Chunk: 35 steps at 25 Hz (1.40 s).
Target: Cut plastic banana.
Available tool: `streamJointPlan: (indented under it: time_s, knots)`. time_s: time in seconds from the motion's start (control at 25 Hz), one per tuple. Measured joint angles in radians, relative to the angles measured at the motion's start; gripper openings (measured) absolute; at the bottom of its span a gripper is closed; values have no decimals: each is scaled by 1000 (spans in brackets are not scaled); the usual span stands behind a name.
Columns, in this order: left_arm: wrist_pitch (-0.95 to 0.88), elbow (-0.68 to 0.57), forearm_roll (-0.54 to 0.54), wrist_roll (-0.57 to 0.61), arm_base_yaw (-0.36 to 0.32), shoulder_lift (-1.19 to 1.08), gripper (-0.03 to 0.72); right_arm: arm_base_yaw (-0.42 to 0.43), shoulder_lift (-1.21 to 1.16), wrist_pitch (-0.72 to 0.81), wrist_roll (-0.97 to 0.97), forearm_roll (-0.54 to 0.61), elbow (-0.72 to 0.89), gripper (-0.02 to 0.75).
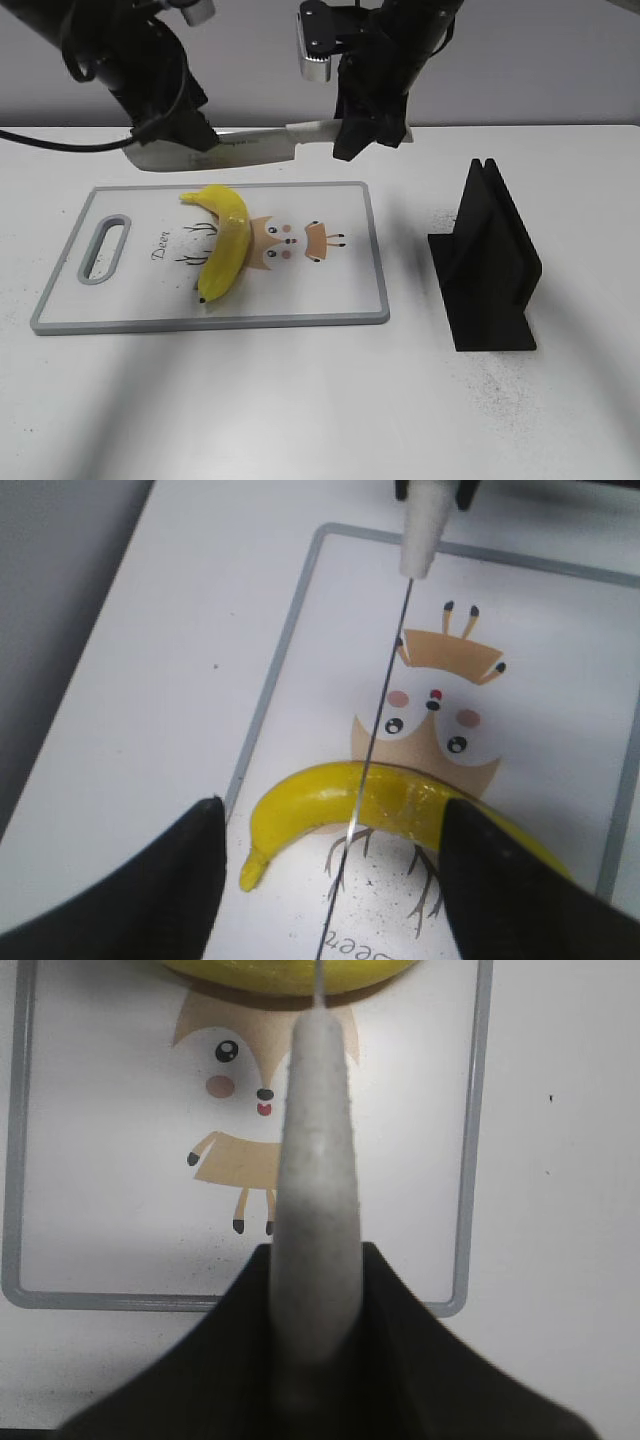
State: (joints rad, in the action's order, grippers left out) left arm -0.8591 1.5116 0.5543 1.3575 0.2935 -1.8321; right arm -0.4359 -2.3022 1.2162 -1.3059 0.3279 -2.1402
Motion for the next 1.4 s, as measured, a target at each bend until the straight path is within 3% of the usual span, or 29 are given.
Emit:
streamJointPlan:
  time_s: [0.16,0.4,0.6,0.76,0.92,1.2,1.4]
  knots:
    - [26,0,-40,-145,-3,71,626,0,2,0,75,-1,0,157]
    - [42,0,-229,-503,-3,163,620,0,27,1,251,-58,0,157]
    - [9,0,-459,-870,-3,200,611,0,77,3,604,-168,0,157]
    - [-102,0,-580,-1086,-20,206,598,0,119,4,808,-223,0,157]
    - [-209,0,-597,-1167,-81,206,595,0,161,5,970,-226,0,157]
    - [-351,0,-593,-1185,-220,208,595,1,278,7,1277,-223,51,157]
    - [-356,-63,-491,-1187,-257,254,589,1,387,7,1366,-217,200,157]
